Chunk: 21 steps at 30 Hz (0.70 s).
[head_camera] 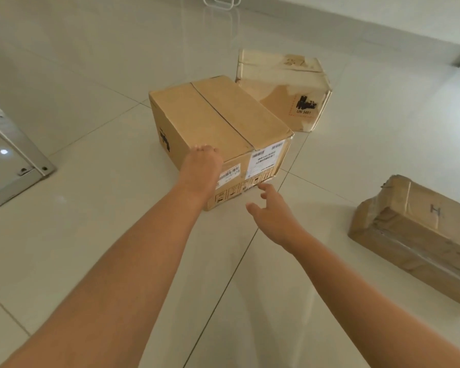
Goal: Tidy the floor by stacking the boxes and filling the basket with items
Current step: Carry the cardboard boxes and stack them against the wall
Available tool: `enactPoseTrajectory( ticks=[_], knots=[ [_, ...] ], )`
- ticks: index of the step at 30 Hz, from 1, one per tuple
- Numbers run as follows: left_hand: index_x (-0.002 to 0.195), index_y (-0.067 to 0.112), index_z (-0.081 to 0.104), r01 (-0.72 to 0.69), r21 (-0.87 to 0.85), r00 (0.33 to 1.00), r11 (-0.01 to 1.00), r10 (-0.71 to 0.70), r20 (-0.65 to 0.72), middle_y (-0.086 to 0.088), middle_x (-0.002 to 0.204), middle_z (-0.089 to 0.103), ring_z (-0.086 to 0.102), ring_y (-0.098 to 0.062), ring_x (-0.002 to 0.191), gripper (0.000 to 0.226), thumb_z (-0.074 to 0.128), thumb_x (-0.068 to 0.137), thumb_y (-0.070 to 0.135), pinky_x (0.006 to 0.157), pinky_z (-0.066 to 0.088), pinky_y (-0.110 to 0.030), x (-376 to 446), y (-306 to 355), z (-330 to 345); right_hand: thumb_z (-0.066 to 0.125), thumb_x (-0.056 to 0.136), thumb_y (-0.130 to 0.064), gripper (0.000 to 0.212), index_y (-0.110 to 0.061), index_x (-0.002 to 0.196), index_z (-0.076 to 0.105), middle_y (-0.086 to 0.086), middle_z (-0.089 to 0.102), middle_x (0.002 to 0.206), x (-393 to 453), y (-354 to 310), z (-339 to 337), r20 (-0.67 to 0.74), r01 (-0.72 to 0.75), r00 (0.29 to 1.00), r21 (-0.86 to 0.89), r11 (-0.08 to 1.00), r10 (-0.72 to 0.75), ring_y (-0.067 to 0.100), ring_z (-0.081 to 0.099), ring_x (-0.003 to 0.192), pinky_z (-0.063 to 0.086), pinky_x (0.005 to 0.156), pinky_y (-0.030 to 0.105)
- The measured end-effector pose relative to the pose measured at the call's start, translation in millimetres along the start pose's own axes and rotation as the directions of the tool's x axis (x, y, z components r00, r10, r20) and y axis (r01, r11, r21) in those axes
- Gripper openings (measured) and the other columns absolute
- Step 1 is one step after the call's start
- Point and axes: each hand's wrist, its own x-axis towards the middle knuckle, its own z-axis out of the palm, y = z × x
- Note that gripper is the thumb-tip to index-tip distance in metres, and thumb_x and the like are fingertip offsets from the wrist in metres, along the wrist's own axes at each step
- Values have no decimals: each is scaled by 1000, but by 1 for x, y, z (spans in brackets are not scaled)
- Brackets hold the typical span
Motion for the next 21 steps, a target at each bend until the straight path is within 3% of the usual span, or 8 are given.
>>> enactPoseTrajectory(
  ticks=[5,10,12,15,17,19,21],
  knots=[
    [112,7,51,-90,139,996,986,93,-13,-11,114,59,58,-23,104,25,58,91,19,87,44,-27,-1,-3,4,45,97,-25,55,-18,147,22,5,28,150,-3,9,-3,13,-43,999,-13,999,44,12,46,92,33,86,23],
    [120,3,49,-68,16,995,998,69,-73,-18,129,52,50,-28,118,32,54,93,19,98,38,-29,-15,-10,11,46,96,-24,55,-19,146,24,4,31,149,-6,-3,-10,-37,-25,999,31,999,26,21,37,132,35,102,33],
    [120,2,50,-32,-102,995,994,23,-92,-17,130,52,50,-29,119,35,53,93,24,96,40,-32,-22,-22,12,47,96,-24,54,-20,146,24,3,32,148,-11,-11,-16,-61,-13,998,52,999,16,21,37,132,36,102,35],
    [105,4,55,26,-235,992,972,-55,-116,-15,114,60,58,-33,98,24,61,87,19,75,45,-38,-35,-53,14,48,96,-23,53,-20,144,27,1,35,146,-20,-19,-27,-97,17,995,87,996,-9,18,42,125,40,101,36],
    [104,7,54,109,-262,991,959,-125,-47,-14,107,61,60,-36,91,20,60,86,13,69,45,-41,-49,-82,12,49,95,-24,51,-20,142,29,1,37,144,-26,-18,-35,-114,18,993,94,995,-8,19,45,124,41,103,40],
    [117,14,54,219,-234,976,947,-213,49,-14,116,59,59,-36,102,28,52,90,11,77,47,-43,-64,-118,16,50,95,-26,54,-22,143,27,1,36,145,-32,-15,-40,-127,-4,992,81,997,14,21,45,125,40,104,41],
    [137,25,43,288,-79,943,954,-268,198,-11,146,38,39,-33,131,44,45,94,16,98,40,-47,-73,-147,14,50,94,-26,57,-24,145,24,2,34,148,-36,-15,-41,-146,-18,989,71,997,29,22,43,128,38,105,39]
  ],
)
